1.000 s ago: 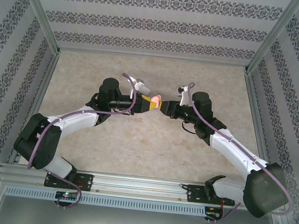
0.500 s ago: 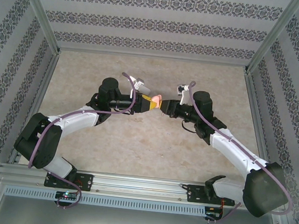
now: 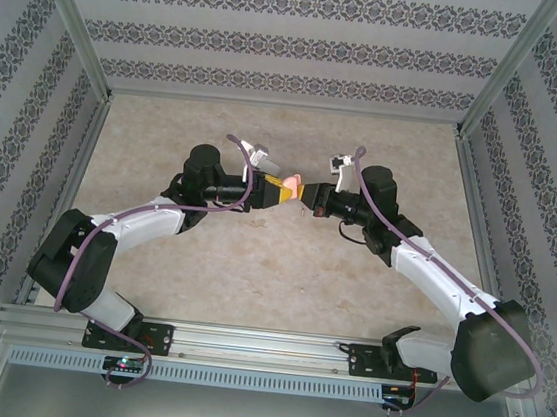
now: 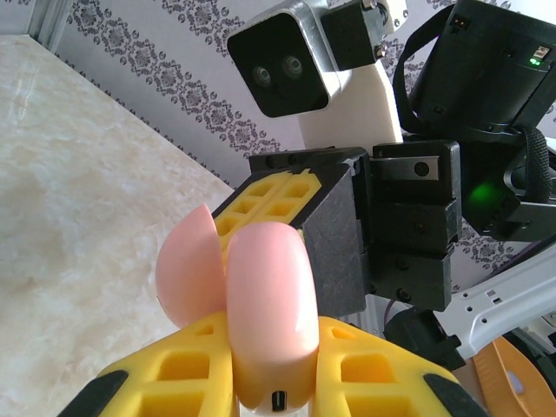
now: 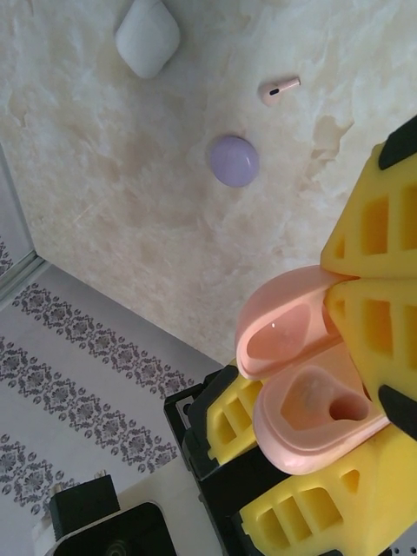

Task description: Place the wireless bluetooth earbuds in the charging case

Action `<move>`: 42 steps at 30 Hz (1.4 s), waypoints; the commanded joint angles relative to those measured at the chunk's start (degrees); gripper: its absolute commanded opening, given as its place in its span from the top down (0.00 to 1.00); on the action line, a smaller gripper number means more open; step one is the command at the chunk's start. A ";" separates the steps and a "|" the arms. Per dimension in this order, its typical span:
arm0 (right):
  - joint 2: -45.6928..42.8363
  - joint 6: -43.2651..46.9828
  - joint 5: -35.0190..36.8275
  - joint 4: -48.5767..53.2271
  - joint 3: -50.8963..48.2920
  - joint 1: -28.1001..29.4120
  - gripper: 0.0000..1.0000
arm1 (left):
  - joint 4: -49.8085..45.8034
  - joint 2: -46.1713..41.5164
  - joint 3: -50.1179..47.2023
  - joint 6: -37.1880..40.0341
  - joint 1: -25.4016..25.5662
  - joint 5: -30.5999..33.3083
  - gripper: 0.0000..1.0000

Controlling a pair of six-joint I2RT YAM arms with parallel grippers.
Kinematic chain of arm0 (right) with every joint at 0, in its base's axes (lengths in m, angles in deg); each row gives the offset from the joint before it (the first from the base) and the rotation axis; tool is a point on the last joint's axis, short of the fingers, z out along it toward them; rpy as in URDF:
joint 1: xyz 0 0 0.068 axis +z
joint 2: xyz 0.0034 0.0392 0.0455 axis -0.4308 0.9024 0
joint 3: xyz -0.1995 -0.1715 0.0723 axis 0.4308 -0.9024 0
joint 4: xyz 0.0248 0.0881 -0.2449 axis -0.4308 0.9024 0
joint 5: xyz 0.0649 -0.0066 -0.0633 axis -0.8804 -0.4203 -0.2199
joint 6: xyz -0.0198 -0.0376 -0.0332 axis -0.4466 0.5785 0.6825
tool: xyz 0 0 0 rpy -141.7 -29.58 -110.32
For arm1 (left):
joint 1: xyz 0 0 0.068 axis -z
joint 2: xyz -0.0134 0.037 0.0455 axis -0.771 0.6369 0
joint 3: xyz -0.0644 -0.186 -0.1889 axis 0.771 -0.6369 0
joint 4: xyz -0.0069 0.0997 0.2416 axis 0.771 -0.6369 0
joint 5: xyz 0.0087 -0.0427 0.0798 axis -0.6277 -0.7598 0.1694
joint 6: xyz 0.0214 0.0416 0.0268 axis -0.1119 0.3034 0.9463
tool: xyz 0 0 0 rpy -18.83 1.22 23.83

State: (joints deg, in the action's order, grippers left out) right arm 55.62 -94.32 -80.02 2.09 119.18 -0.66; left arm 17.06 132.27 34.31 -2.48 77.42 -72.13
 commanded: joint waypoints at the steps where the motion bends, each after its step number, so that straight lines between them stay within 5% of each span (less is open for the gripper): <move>1: 0.04 -0.21 0.22 -3.29 2.36 -0.66 1.00 | 1.34 0.50 0.63 -0.28 0.84 -3.78 1.00; 5: 0.04 -0.35 0.38 -3.11 2.73 -0.69 1.00 | -0.25 0.50 1.20 0.21 0.85 -2.99 1.00; 11: 0.04 2.24 3.40 1.57 3.73 -0.78 1.00 | -4.79 -1.55 0.93 3.65 0.64 5.47 0.53; 20: 1.47 14.42 8.52 17.17 10.11 -1.49 1.00 | -31.69 -7.27 9.70 22.65 -0.73 8.50 0.30; 33: 6.40 35.31 9.71 40.38 23.96 0.94 1.00 | -68.16 -0.43 29.62 44.57 -2.59 1.42 0.24; 42: 6.54 38.81 10.51 45.44 26.46 3.25 1.00 | -83.62 7.28 40.07 51.86 -2.73 -3.98 0.27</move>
State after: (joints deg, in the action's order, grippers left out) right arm 62.29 -58.06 -70.09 44.76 143.79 2.14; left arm -57.97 137.84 71.99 44.38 75.08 -72.77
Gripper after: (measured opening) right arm 0.064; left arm 0.736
